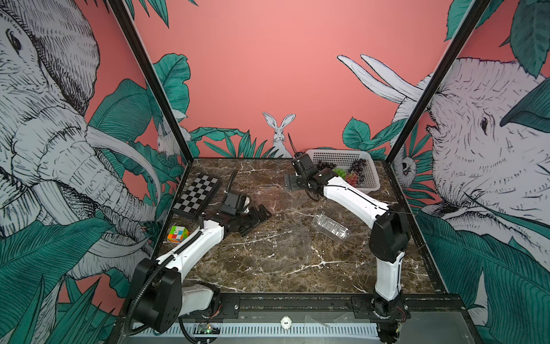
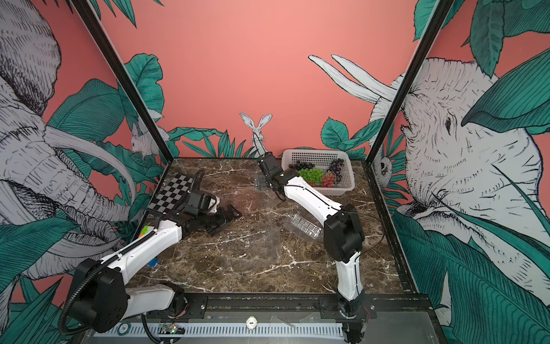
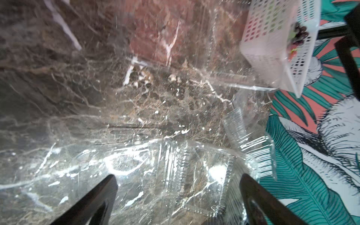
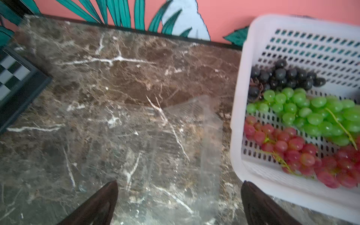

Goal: Pack grapes into containers
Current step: Move the packing box to the center of the board.

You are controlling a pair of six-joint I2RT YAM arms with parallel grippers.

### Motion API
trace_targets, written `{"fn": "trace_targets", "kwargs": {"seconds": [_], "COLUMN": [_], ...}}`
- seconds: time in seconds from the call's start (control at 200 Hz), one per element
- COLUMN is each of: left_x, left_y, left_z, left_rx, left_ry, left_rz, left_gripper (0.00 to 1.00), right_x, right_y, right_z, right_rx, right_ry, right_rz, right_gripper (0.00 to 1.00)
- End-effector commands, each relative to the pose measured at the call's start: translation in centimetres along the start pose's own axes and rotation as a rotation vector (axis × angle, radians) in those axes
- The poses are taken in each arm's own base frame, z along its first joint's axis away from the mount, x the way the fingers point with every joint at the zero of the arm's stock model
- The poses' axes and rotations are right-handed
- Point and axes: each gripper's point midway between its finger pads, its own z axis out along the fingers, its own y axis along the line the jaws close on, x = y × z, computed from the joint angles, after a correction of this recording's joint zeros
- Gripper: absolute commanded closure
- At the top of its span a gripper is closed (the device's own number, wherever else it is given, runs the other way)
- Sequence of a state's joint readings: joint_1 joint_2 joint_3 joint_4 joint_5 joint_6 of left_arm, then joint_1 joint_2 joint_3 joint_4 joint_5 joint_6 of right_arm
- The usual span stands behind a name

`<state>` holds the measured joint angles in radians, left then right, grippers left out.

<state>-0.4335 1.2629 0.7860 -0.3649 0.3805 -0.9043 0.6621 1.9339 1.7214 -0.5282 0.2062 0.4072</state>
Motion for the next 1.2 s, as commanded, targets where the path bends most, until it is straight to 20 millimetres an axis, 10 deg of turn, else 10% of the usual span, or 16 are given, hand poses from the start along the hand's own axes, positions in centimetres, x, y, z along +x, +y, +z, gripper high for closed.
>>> {"fn": "trace_targets", "kwargs": {"seconds": [0.0, 0.605, 1.195], "left_x": [0.7, 1.0, -13.4], "left_y": [-0.2, 4.7, 10.2], "left_z": [0.9, 8.1, 6.1], "left_rx": [0.0, -0.106, -0.198], "left_ry": [-0.003, 0.02, -0.18], "left_rz": [-0.015, -0.086, -0.201], "left_gripper": [0.01, 0.0, 0.01], "right_x": [-1.0, 2.6, 3.4], "right_y": [-1.5, -4.9, -4.2], "right_z": [-2.6, -2.4, -1.3], "right_rx": [0.004, 0.013, -0.047], "right_ry": [-0.067, -0.013, 0.035], "right_rz": [0.029, 0.095, 0.108], "right_gripper": [0.02, 0.02, 0.02]}}
